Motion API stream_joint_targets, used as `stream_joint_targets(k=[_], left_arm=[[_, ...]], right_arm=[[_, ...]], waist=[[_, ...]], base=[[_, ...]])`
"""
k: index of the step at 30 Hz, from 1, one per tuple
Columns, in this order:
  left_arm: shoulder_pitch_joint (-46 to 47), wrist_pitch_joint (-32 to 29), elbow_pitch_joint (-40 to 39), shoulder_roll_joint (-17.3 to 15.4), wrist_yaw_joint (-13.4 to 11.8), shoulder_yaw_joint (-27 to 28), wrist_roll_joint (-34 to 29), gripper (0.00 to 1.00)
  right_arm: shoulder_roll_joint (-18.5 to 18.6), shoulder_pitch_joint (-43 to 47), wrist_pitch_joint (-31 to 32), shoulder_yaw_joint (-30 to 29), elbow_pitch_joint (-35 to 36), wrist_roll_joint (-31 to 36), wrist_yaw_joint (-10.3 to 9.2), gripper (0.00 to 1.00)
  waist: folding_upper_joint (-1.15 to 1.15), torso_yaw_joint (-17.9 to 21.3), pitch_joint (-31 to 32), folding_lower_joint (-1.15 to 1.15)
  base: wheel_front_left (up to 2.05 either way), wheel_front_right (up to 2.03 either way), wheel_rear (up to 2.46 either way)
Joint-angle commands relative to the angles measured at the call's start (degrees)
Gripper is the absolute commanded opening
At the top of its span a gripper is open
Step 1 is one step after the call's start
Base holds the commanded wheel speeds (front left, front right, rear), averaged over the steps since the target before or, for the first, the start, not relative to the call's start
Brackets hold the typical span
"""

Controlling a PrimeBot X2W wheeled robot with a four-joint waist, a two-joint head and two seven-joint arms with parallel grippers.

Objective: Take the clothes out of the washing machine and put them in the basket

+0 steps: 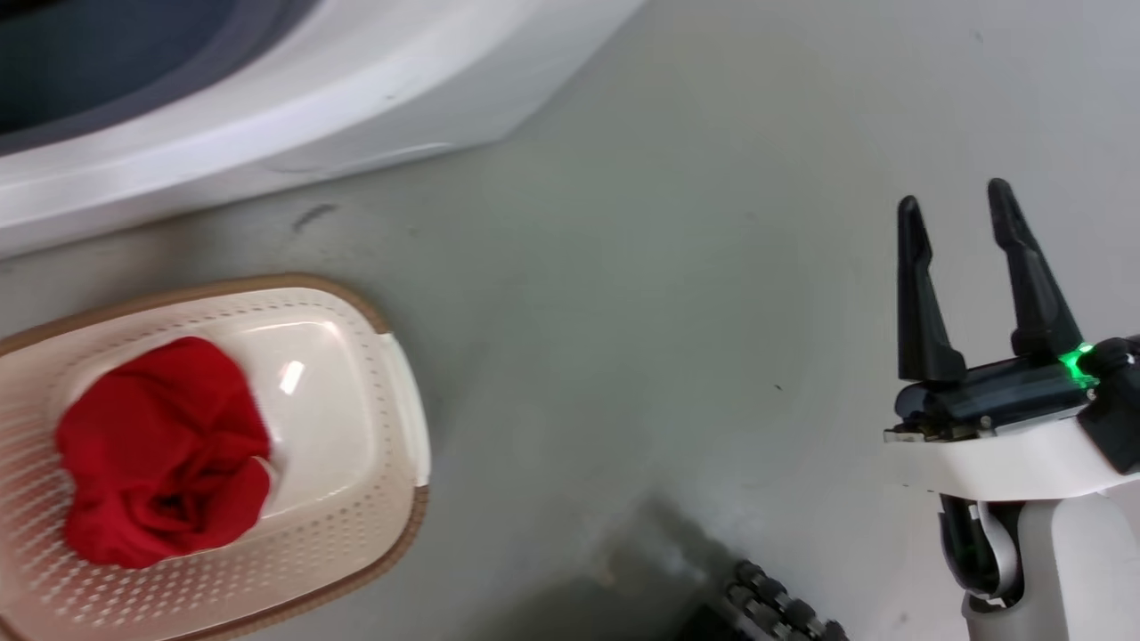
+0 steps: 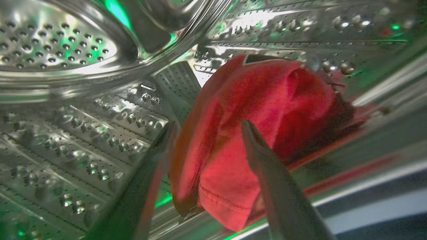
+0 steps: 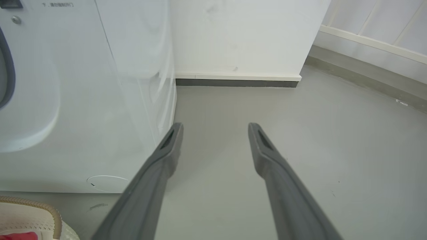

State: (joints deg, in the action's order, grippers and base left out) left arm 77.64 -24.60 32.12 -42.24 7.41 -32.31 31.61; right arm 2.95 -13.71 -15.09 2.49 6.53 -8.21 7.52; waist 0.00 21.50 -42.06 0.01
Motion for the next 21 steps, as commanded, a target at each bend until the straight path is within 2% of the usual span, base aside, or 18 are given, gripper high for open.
stream_joint_targets(k=[1, 8, 12, 17, 18, 19, 21], left_arm=[[2.2, -2.2, 0.9, -0.9, 0.1, -1.0, 1.2, 1.0], [10.9, -14.2, 4.9, -2.3, 0.1, -4.3, 5.4, 1.0], [12.9, -16.7, 8.2, -1.6, 0.1, -5.5, 5.7, 1.0], [13.6, -17.1, 12.1, -0.5, 0.1, -6.3, 5.9, 1.0], [13.6, -17.3, 13.0, -0.2, 0.0, -6.2, 6.2, 0.93], [13.8, -17.2, 13.7, 0.1, 0.0, -6.0, 6.6, 0.0], [14.4, -16.0, 14.2, 0.1, 0.0, -6.4, 6.1, 0.0]], right_arm=[[-0.1, -0.6, -0.1, 0.6, 0.3, -0.6, -0.06, 1.0], [-0.1, -0.6, -0.1, 2.5, 0.7, -3.0, -0.06, 1.0], [-0.1, 0.1, -0.1, 2.4, 0.8, -3.8, -0.06, 1.0], [-0.1, 0.4, -0.1, 2.5, 1.1, -4.0, -0.05, 1.0], [-0.1, 0.4, -0.1, 2.5, 1.2, -4.1, -0.06, 1.0], [-0.1, 0.4, -0.1, 2.4, 1.2, -4.1, -0.06, 1.0], [-0.1, 0.3, -0.1, 2.4, 1.0, -4.2, -0.05, 1.0]], waist=[[0.0, 3.3, -3.1, -0.01], [0.0, 6.6, -5.9, -0.01], [0.0, 6.8, -6.6, -0.01], [0.0, 6.7, -7.2, -0.01], [0.0, 6.7, -7.3, -0.01], [0.0, 6.7, -7.4, -0.01], [0.0, 6.7, -7.4, -0.01]], base=[[0.0, 0.0, 0.0], [0.0, 0.0, 0.0], [0.0, 0.0, 0.0], [0.0, 0.0, 0.0], [0.0, 0.0, 0.0], [0.0, 0.0, 0.0], [0.0, 0.0, 0.0]])
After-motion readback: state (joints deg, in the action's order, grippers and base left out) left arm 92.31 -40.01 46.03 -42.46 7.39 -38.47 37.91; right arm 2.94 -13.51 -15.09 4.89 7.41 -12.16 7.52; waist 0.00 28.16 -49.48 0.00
